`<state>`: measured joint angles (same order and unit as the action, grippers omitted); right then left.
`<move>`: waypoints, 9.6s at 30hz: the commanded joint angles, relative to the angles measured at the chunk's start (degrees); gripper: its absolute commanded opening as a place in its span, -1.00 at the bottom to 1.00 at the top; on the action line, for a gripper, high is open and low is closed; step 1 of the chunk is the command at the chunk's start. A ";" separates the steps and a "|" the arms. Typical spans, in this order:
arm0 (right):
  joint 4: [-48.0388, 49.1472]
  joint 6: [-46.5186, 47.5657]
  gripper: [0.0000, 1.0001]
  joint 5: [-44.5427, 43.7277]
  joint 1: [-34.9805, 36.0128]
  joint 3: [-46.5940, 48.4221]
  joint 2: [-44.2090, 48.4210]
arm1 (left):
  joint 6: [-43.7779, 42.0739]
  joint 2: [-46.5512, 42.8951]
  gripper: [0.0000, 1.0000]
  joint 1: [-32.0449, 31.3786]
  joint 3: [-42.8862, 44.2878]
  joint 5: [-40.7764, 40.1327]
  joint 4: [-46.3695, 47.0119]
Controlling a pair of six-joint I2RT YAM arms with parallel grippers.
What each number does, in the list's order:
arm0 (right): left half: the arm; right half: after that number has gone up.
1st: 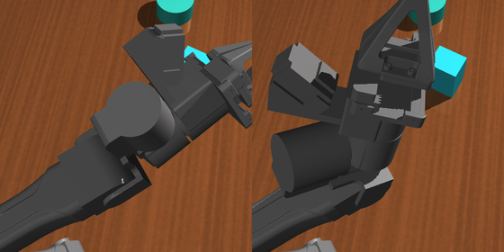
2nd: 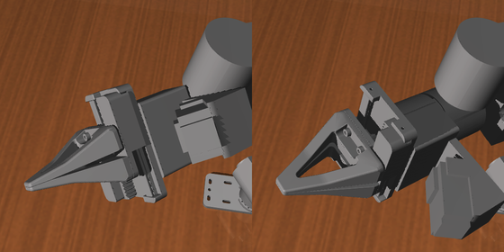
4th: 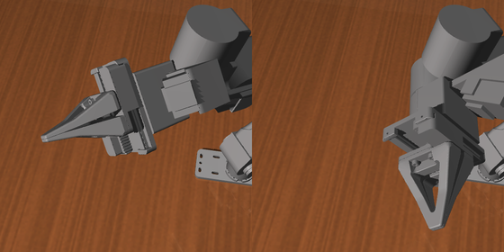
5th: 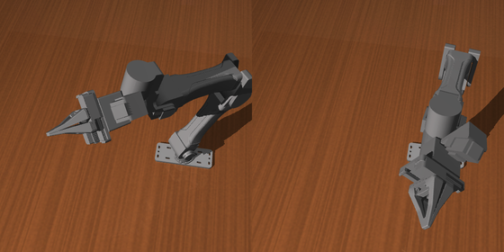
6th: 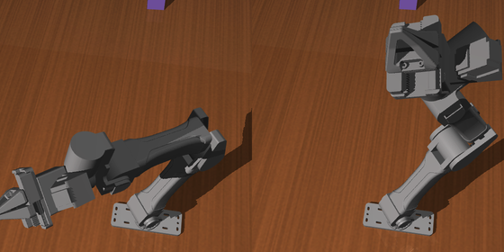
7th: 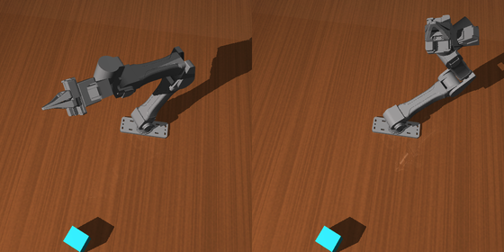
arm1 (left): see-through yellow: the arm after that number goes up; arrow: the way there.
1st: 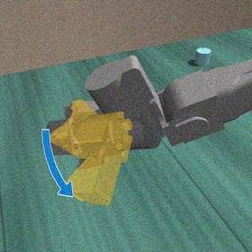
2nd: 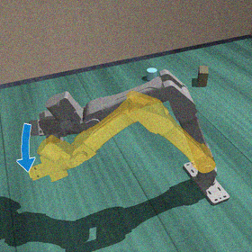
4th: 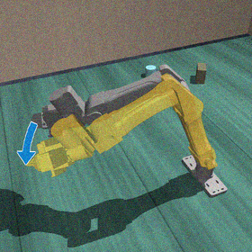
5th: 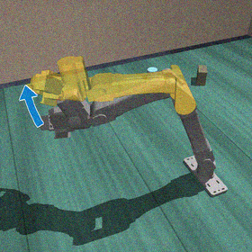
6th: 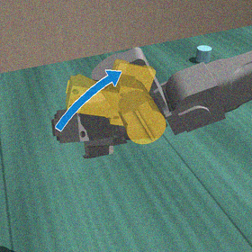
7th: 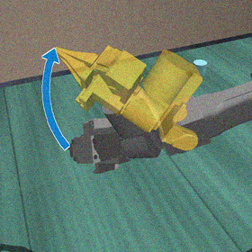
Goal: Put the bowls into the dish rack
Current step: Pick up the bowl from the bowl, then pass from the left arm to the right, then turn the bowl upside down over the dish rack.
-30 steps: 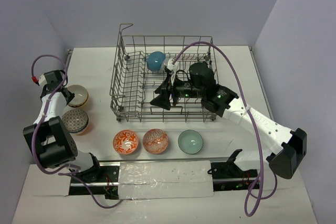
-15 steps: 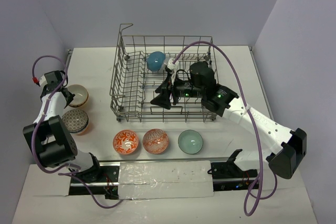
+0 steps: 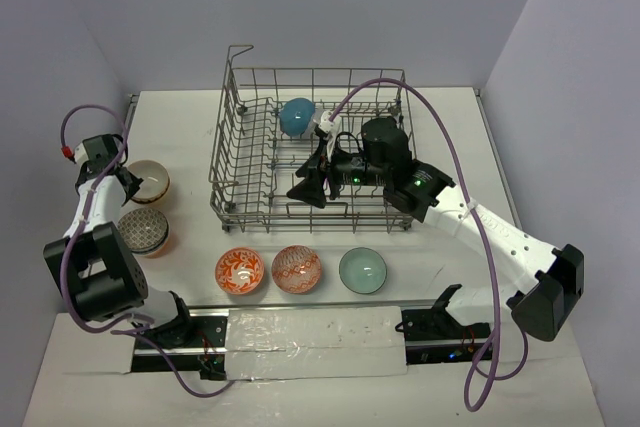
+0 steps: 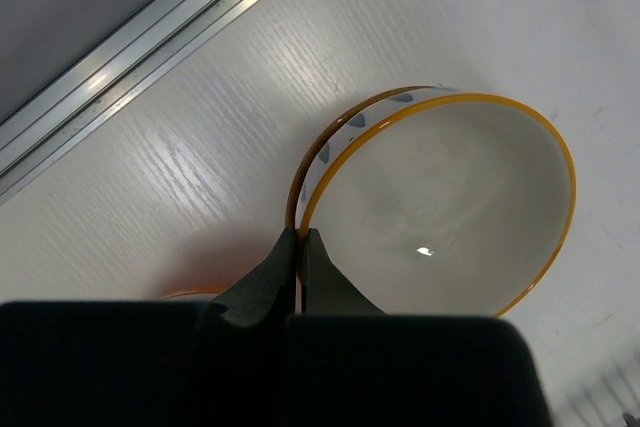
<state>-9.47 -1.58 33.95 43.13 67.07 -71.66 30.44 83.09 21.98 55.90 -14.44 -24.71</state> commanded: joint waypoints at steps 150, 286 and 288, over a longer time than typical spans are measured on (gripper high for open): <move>-19.44 31.91 -0.43 -14.62 2.39 20.56 -17.99 | -19.01 5.24 -1.00 -46.94 40.52 31.49 -16.16; 67.48 -71.10 -1.00 -8.20 -27.40 5.18 -32.14 | -2.05 -6.54 -0.28 -27.07 20.13 20.59 7.31; 69.23 -72.50 -1.00 -8.73 -27.49 5.79 -33.54 | -1.87 -6.45 -0.29 -27.07 20.04 20.68 7.31</move>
<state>49.84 -70.74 28.71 16.08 71.57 -104.31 27.97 76.73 -5.41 76.14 5.10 -19.79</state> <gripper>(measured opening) 0.098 0.360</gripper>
